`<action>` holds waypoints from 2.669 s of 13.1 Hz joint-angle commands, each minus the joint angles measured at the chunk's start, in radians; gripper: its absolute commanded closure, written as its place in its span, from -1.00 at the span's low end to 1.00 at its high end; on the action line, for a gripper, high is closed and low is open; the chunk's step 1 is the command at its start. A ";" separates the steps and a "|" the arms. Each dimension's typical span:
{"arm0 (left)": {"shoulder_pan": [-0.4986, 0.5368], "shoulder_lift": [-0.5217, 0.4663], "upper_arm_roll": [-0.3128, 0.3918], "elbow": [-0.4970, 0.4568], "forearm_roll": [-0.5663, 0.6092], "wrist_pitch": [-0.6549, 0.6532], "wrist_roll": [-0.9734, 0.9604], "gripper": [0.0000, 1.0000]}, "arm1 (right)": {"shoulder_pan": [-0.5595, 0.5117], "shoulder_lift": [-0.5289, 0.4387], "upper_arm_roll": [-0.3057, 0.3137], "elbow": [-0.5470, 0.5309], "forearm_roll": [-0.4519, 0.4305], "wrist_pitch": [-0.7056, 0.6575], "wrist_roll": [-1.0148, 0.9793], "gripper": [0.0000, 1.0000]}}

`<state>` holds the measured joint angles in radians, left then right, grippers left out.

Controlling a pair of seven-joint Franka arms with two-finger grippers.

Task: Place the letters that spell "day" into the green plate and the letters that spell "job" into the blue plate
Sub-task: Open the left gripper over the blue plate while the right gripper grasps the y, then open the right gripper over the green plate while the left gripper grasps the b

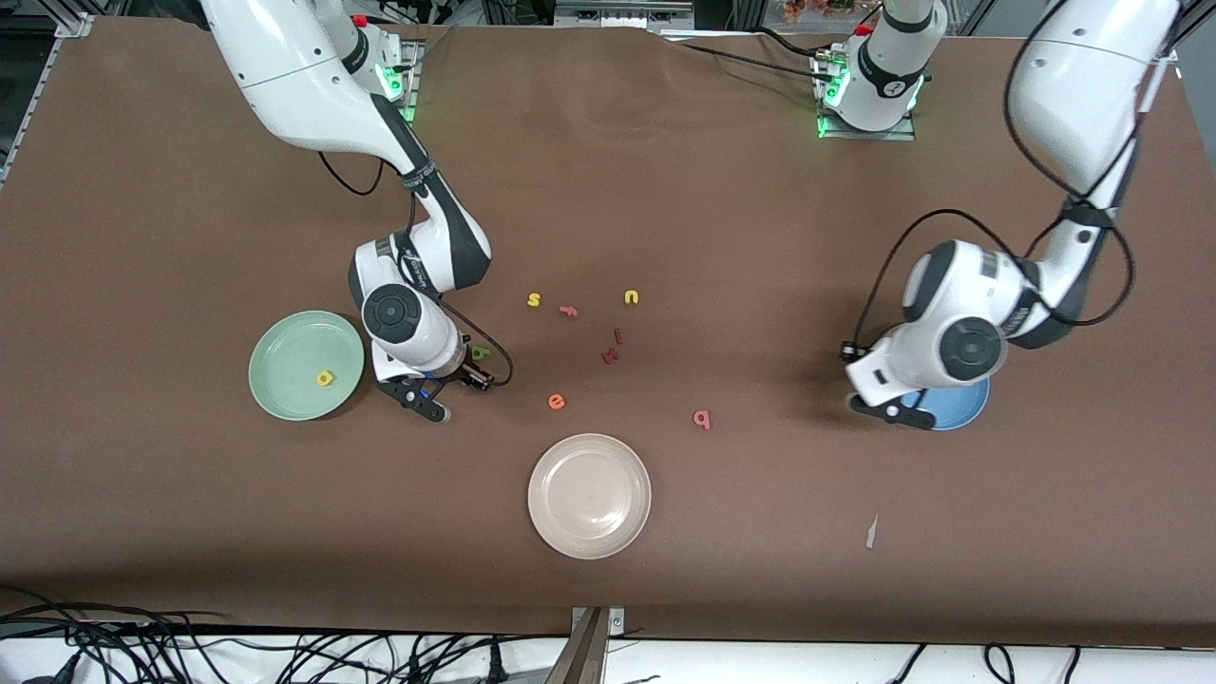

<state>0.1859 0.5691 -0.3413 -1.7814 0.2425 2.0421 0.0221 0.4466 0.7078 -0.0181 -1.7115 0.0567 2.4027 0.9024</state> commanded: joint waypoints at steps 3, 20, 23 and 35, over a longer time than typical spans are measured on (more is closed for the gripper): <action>0.050 0.001 -0.010 -0.013 0.220 -0.054 0.140 -0.39 | -0.006 0.024 0.003 0.015 0.000 0.024 0.000 1.00; -0.408 0.382 0.025 0.556 -0.034 0.070 -0.733 -1.00 | -0.066 -0.228 -0.267 0.041 0.029 -0.247 -0.048 1.00; -0.482 0.402 0.091 0.560 -0.035 0.124 -0.827 -0.97 | -0.139 -0.293 -0.235 -0.054 0.055 -0.212 -0.088 1.00; -0.534 0.426 0.111 0.560 -0.034 0.179 -0.922 -0.22 | -0.210 -0.396 -0.140 -0.355 0.063 0.047 -0.085 -1.00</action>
<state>-0.3240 0.9739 -0.2523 -1.2556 0.2174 2.2048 -0.8662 0.2483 0.3703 -0.1703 -2.0302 0.1048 2.4637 0.8201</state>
